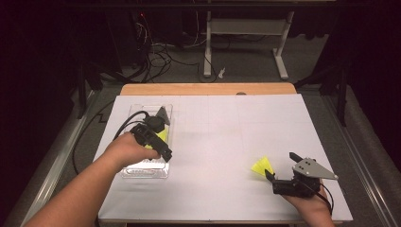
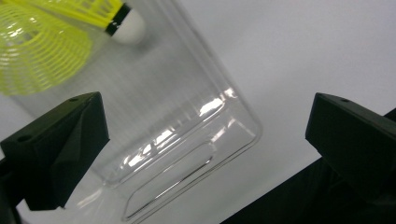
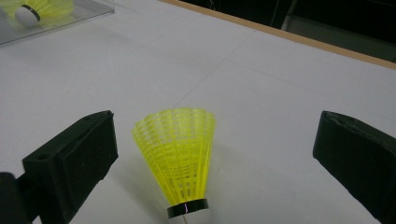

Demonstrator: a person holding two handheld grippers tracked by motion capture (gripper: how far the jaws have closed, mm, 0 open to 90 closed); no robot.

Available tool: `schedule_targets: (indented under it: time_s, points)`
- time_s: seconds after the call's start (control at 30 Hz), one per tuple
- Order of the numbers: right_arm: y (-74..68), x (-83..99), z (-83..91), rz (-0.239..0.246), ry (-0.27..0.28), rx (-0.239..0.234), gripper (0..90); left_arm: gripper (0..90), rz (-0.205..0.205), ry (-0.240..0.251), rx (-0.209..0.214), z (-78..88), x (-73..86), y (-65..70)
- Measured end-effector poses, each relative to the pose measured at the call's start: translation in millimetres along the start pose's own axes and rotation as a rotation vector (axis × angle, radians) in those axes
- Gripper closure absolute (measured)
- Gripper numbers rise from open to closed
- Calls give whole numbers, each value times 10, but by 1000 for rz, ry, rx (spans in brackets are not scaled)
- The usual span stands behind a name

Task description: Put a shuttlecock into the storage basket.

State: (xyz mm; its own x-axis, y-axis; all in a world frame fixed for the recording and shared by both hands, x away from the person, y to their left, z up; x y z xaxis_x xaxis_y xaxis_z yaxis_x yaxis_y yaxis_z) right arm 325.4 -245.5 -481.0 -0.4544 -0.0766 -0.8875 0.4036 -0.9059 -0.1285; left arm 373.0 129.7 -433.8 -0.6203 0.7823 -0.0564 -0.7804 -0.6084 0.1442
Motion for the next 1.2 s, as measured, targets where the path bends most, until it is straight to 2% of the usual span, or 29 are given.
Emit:
schedule_targets:
  time_s: [0.47,0.97,1.2]
  points:
    - [38,24,36,-10,-2,9,5,6,-45,6,23,-73,-169,183]
    - [30,58,14,-11,-19,2,11,7,-49,19,28,-41,-203,204]
    - [35,137,-29,-2,-59,1,26,7,-49,22,28,-30,-227,213]
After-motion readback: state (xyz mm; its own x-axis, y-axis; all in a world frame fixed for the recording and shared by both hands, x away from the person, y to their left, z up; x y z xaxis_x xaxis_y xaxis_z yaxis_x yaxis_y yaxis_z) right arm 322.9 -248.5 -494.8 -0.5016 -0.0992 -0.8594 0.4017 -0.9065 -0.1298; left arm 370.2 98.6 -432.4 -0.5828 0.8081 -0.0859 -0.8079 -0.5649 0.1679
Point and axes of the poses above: each handheld gripper's, and its own axes: z roughly backward along the jaws, x roughly out of its underside, y roughly to its right, the point moved 8 cm from there along -z, roughly forward along the jaws, and after that the axes turned 15 degrees about -z, right-handed, at the moved point
